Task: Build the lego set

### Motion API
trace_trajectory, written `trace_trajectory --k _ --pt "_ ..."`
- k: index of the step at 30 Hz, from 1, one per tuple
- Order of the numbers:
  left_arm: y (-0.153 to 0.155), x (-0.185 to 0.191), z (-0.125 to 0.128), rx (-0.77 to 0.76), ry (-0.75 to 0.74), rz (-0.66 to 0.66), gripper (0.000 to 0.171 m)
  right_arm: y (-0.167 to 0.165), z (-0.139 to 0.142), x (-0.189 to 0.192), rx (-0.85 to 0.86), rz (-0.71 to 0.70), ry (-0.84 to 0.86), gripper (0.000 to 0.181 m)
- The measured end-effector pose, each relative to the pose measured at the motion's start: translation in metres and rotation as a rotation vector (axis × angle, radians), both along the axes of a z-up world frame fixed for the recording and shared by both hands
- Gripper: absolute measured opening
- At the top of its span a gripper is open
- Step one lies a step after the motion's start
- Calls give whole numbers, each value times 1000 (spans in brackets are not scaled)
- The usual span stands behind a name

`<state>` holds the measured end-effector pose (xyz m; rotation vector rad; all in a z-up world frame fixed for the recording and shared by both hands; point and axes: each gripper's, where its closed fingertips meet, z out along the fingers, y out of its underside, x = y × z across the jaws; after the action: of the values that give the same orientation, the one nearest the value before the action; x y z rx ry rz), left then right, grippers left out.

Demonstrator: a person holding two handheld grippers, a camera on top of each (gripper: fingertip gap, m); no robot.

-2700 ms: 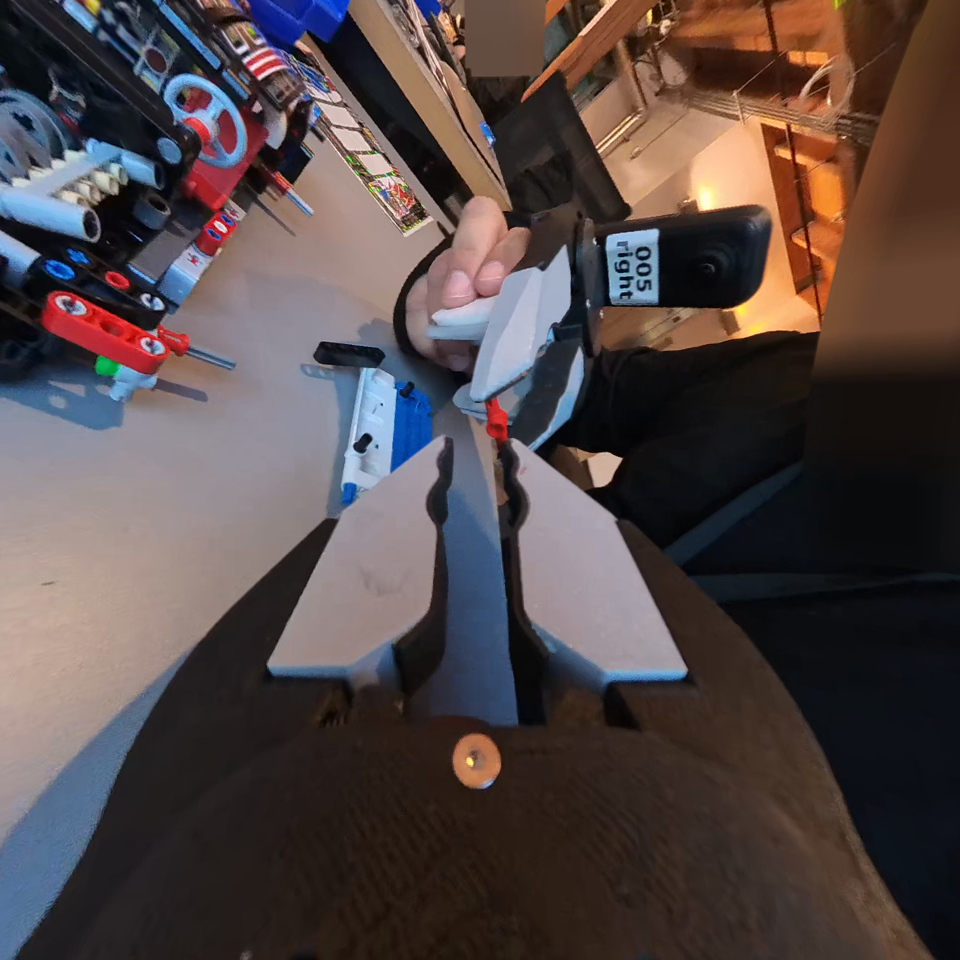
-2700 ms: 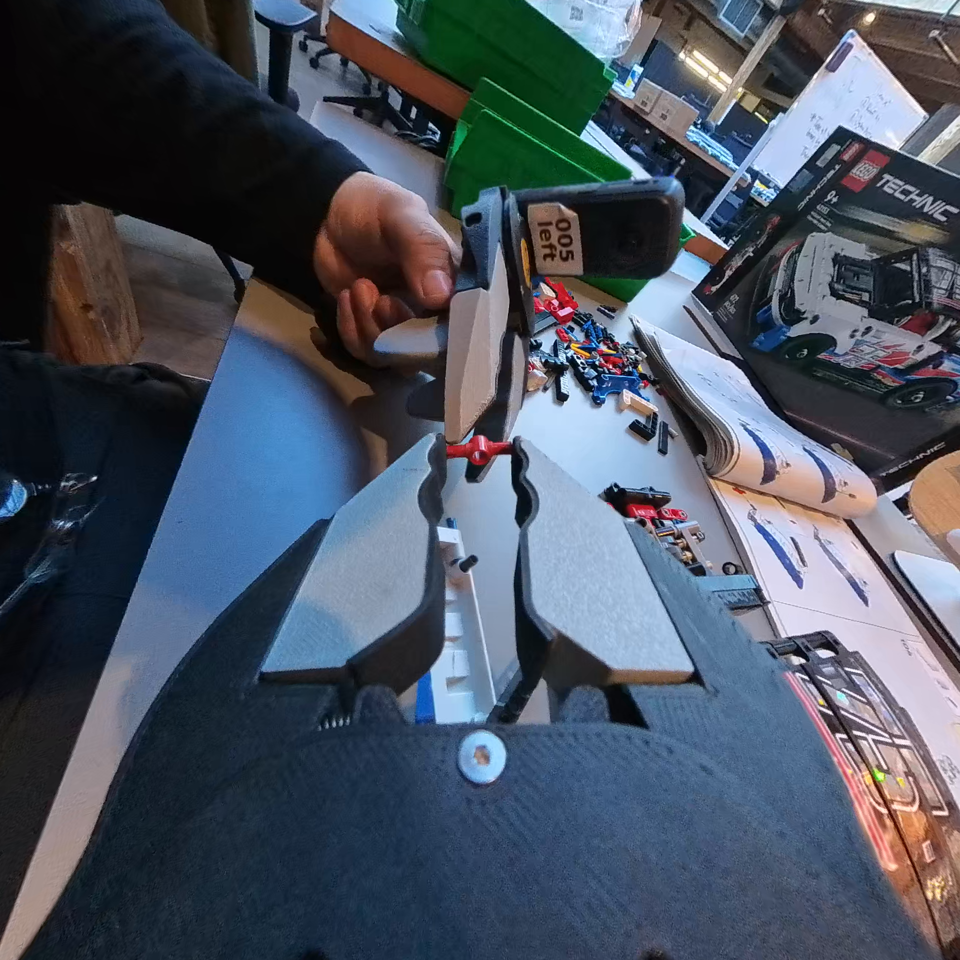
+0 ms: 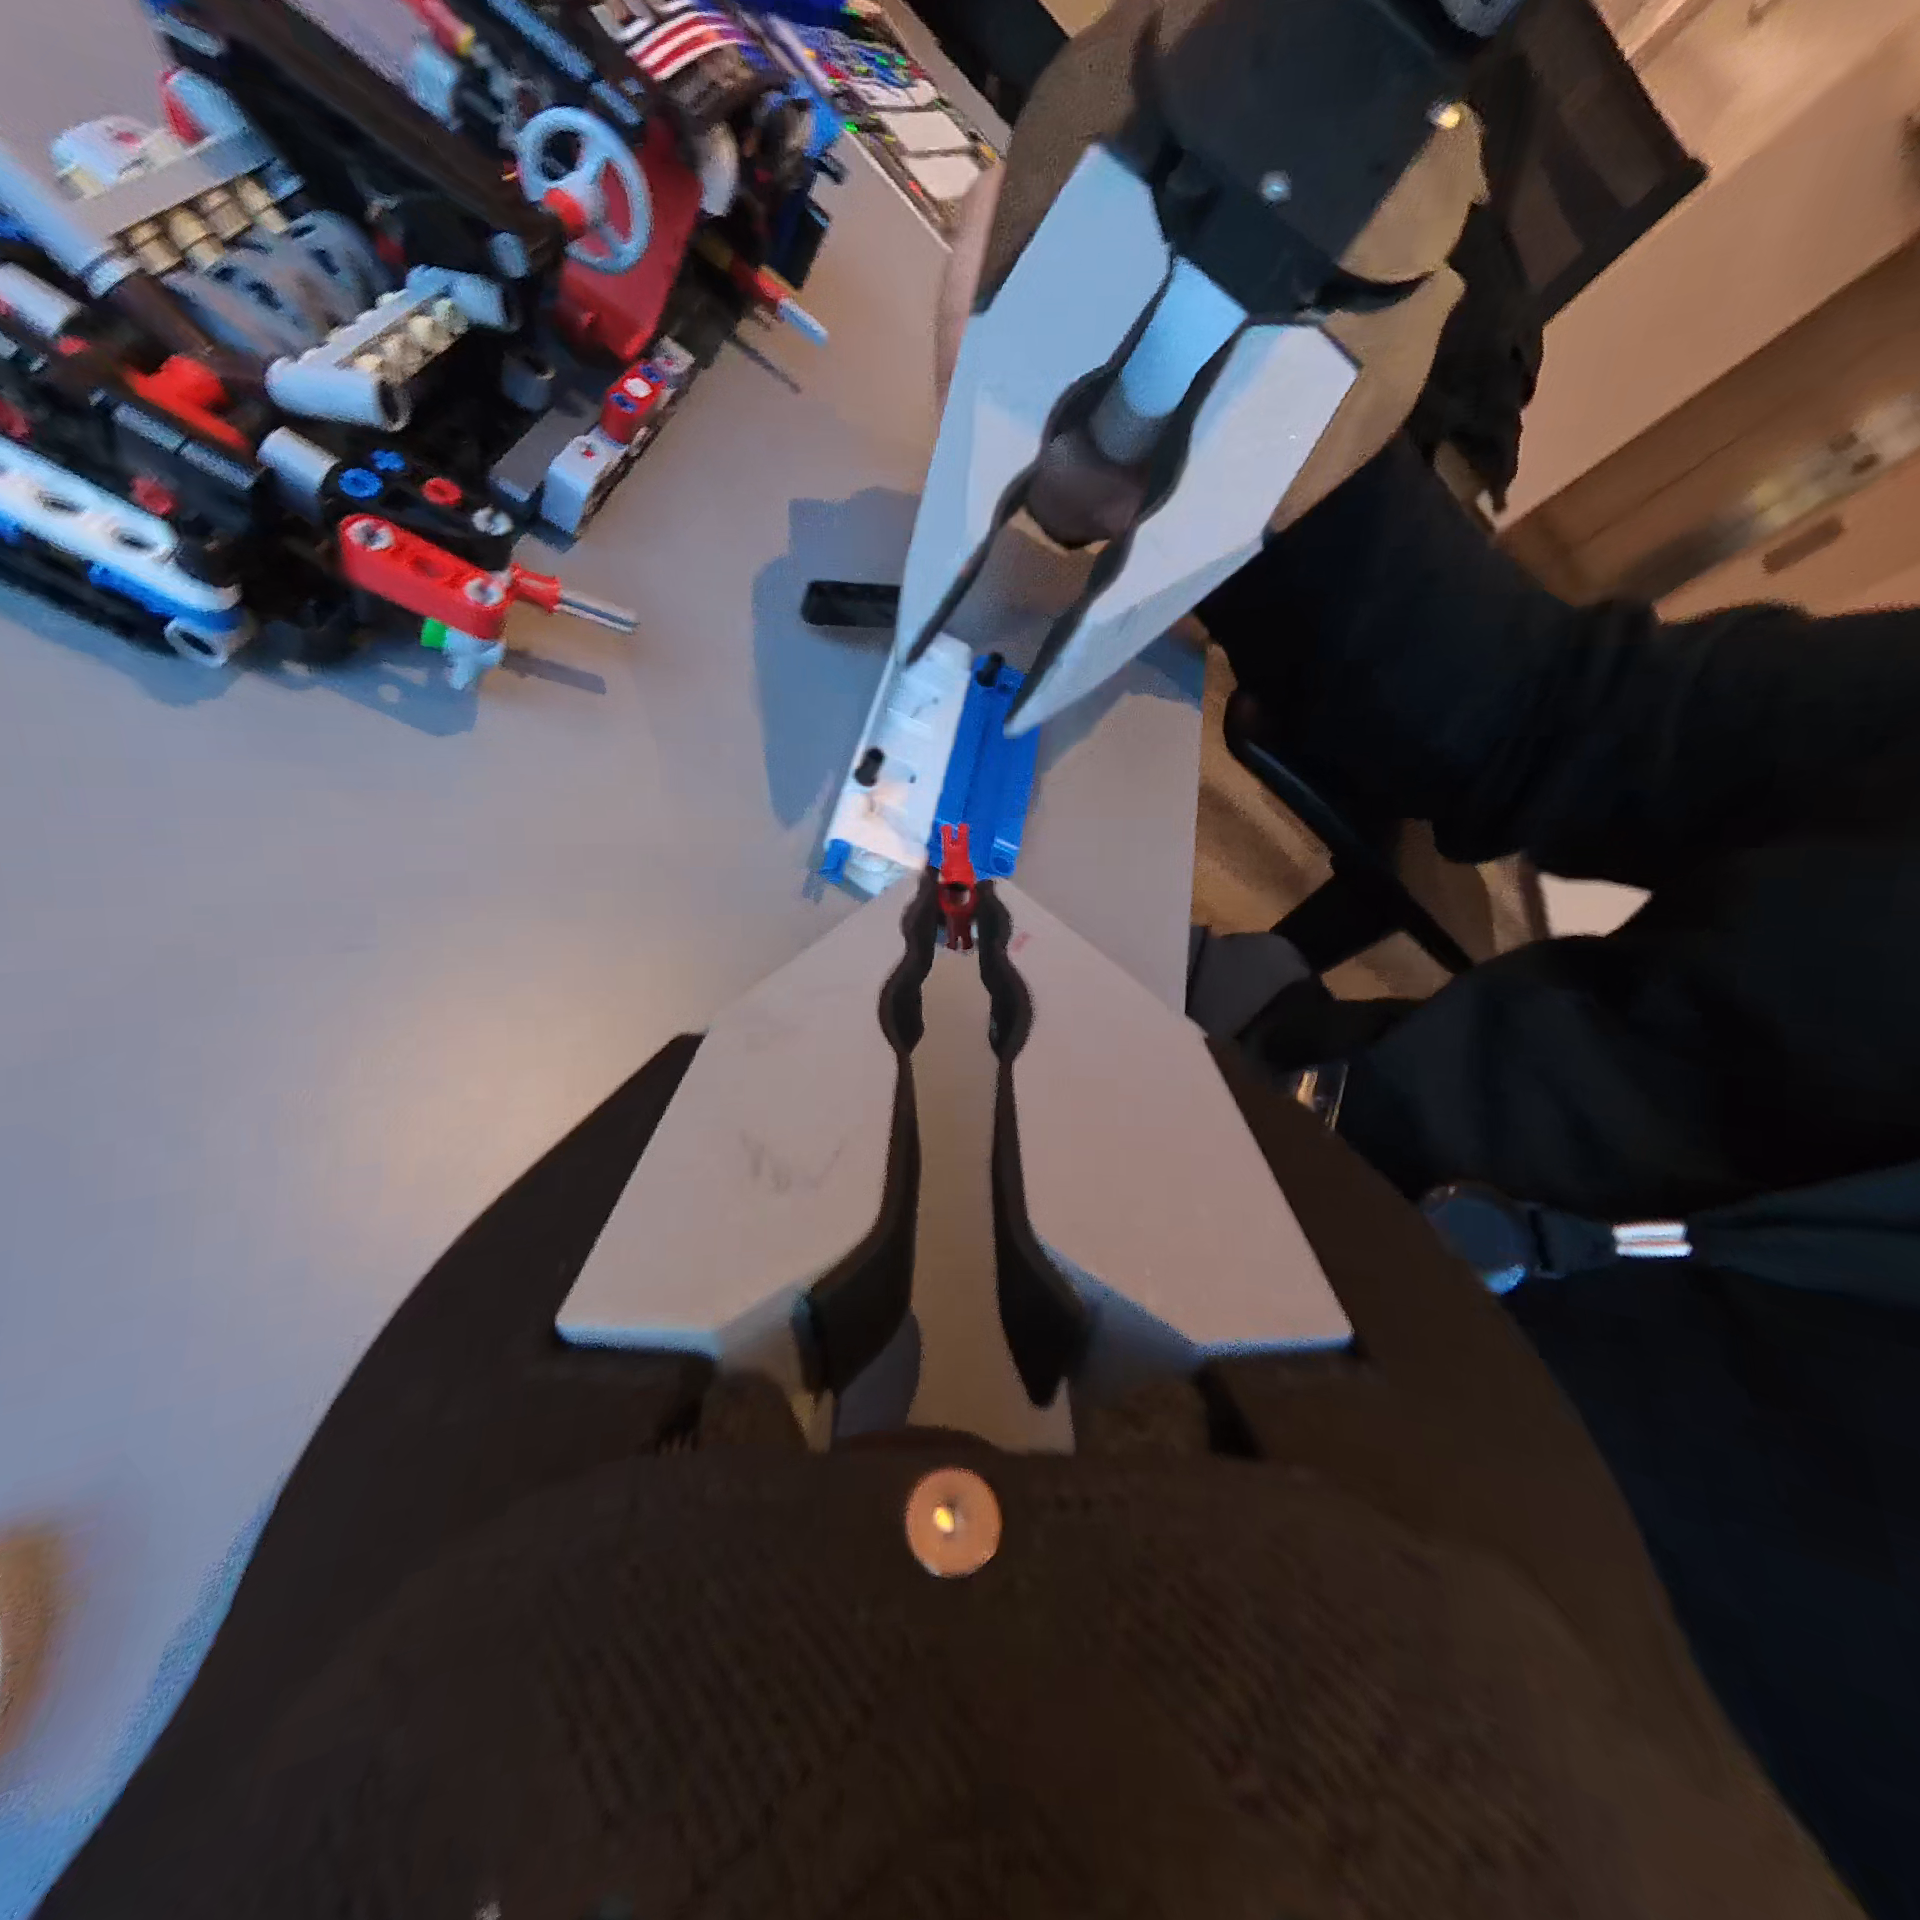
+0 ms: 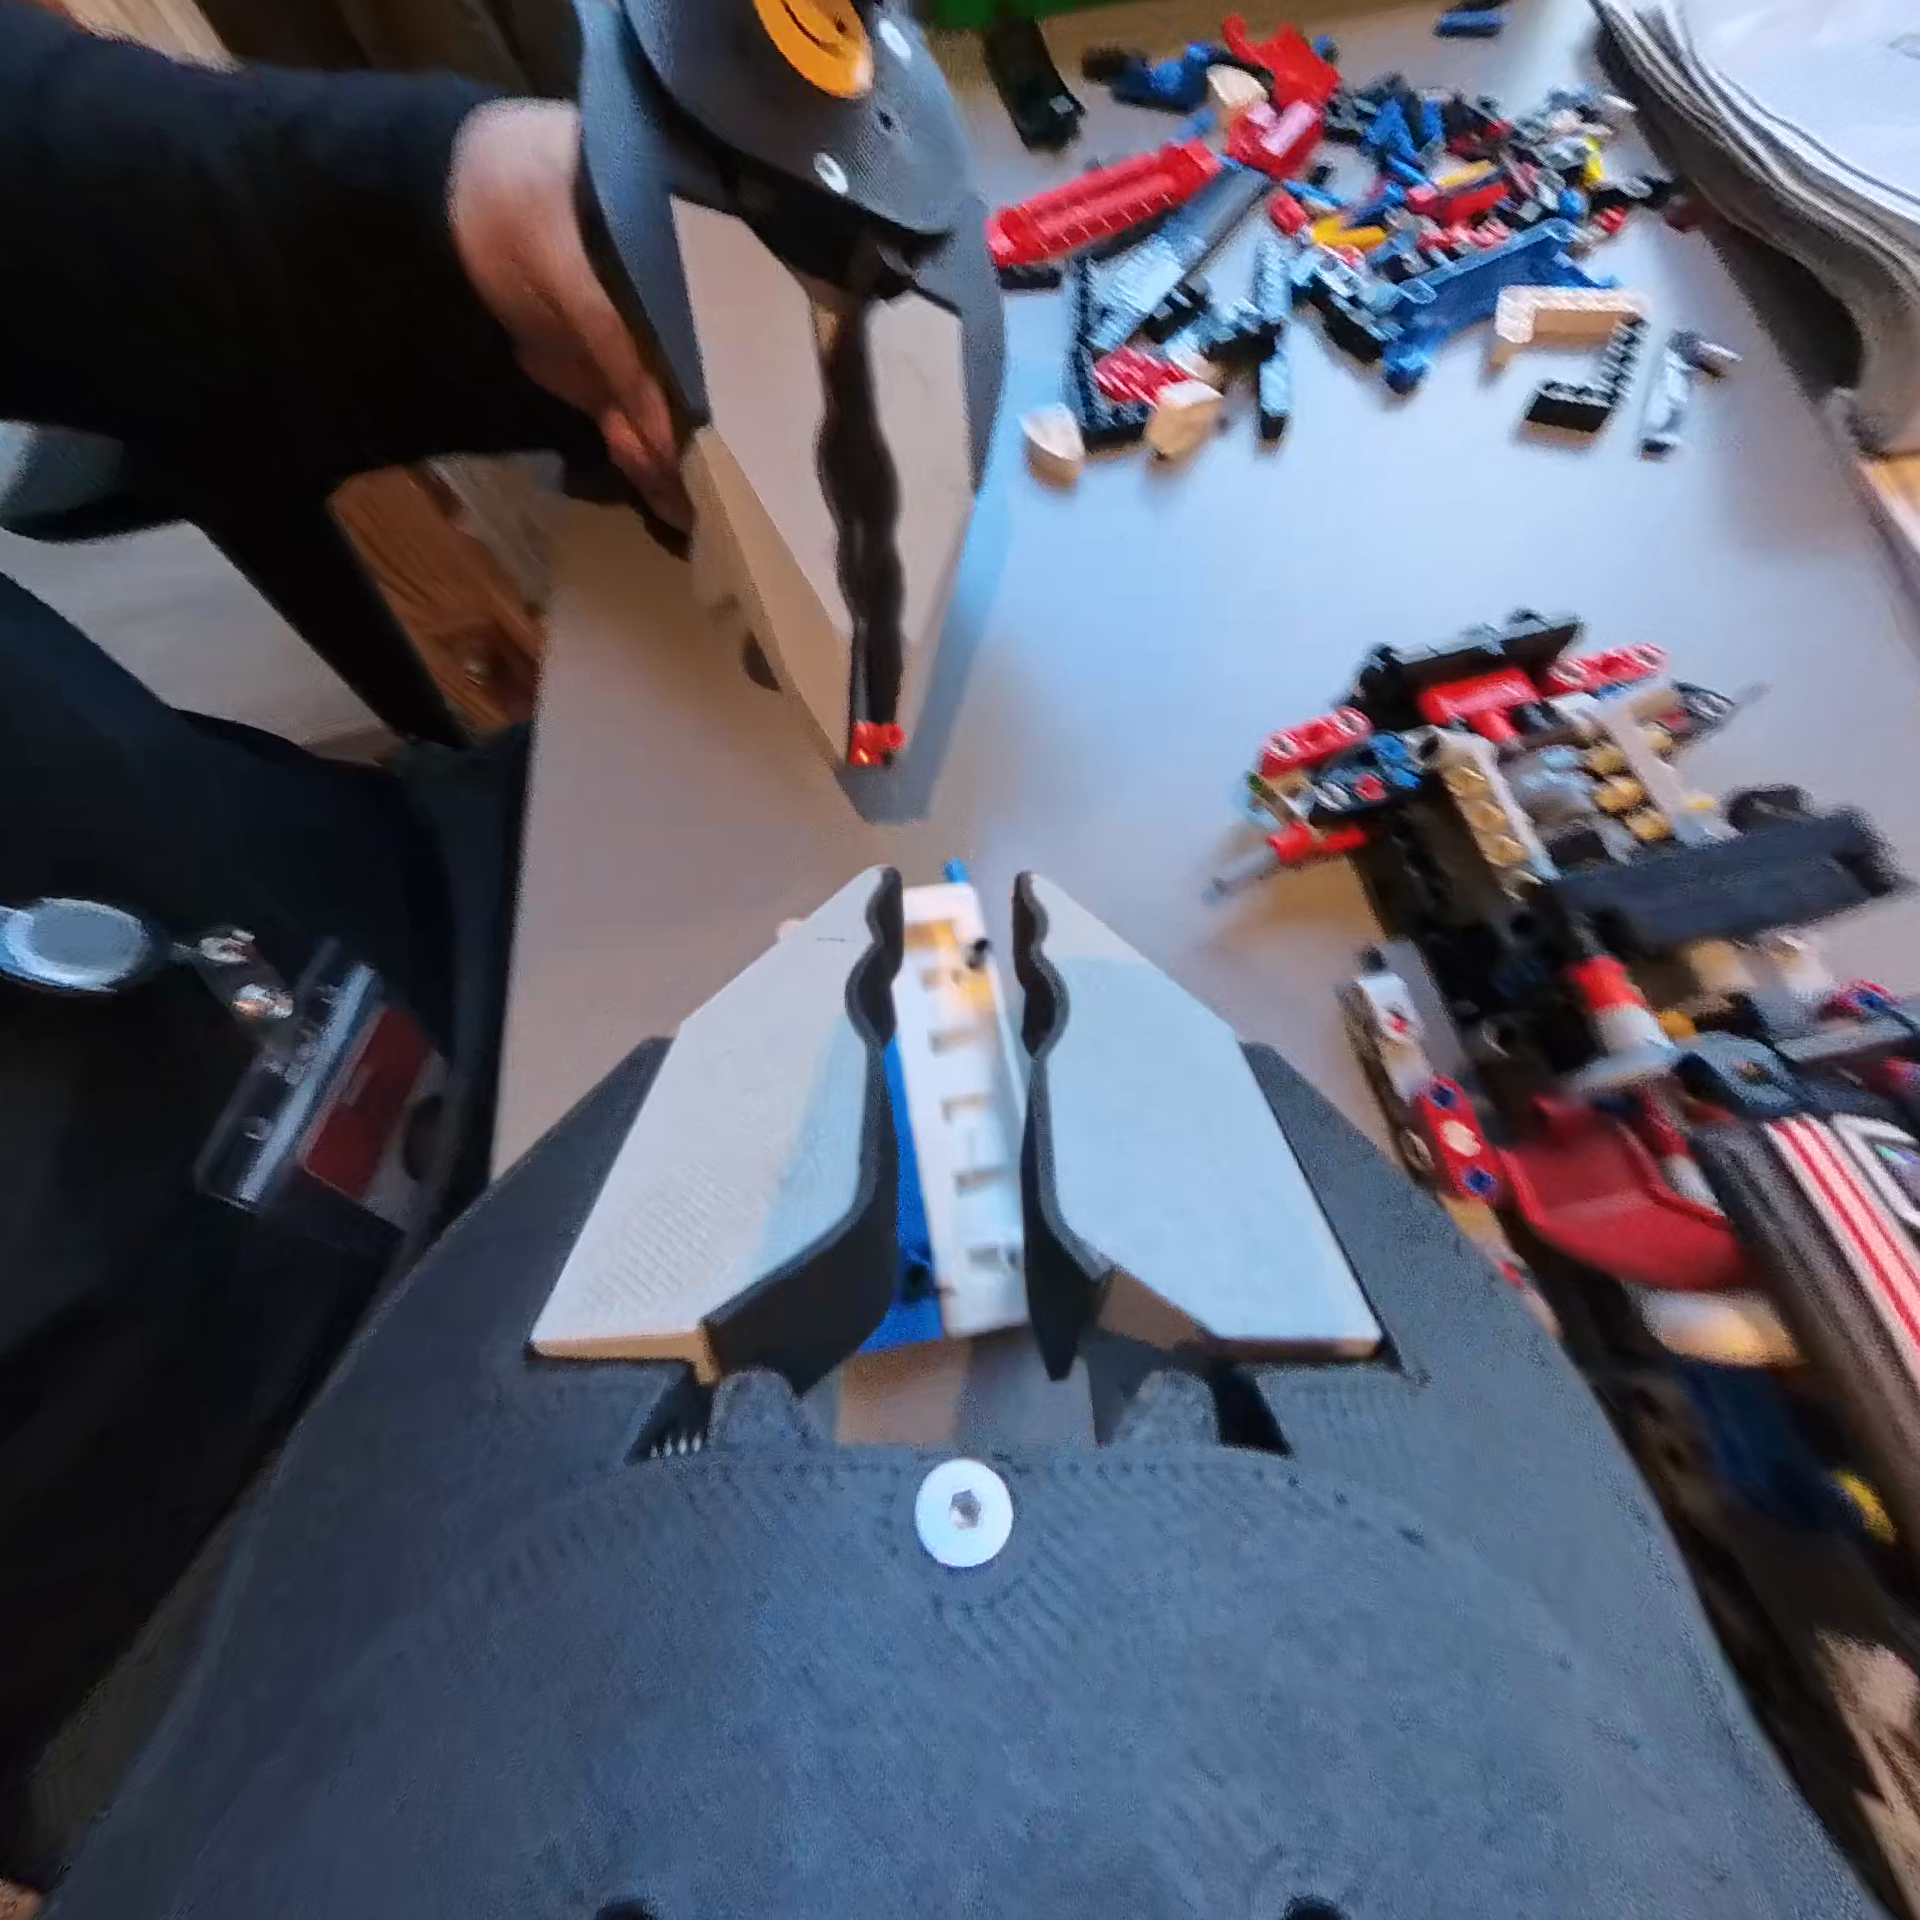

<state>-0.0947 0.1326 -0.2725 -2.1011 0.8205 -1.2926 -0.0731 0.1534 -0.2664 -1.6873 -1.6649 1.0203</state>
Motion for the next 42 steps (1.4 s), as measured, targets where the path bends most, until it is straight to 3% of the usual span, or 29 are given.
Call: trace_trajectory --k 3,9,13,20,26,30,34,42 --pt "6 -3 -5 -115 -33 57 5 11 -9 8 36 -15 -67 20" --pt "11 -7 -10 -233 -74 108 5 3 -41 -2 103 91 -245 24" --pt "10 -6 -13 -252 -63 105 5 -1 -44 -8 96 139 -258 13" --pt "11 -8 -11 -269 -92 112 5 -6 -42 -6 81 157 -245 5" --pt "11 -5 -6 -314 -161 119 5 3 -20 -9 314 13 -99 4" --pt "14 -3 -3 -350 -203 126 4 0 -15 -9 506 -7 -38 5" --pt "18 -3 -1 -406 -260 142 4 -2 -5 -13 544 -4 44 4" --pt "22 -9 -6 -624 -340 161 4 2 -7 -18 593 48 47 4"
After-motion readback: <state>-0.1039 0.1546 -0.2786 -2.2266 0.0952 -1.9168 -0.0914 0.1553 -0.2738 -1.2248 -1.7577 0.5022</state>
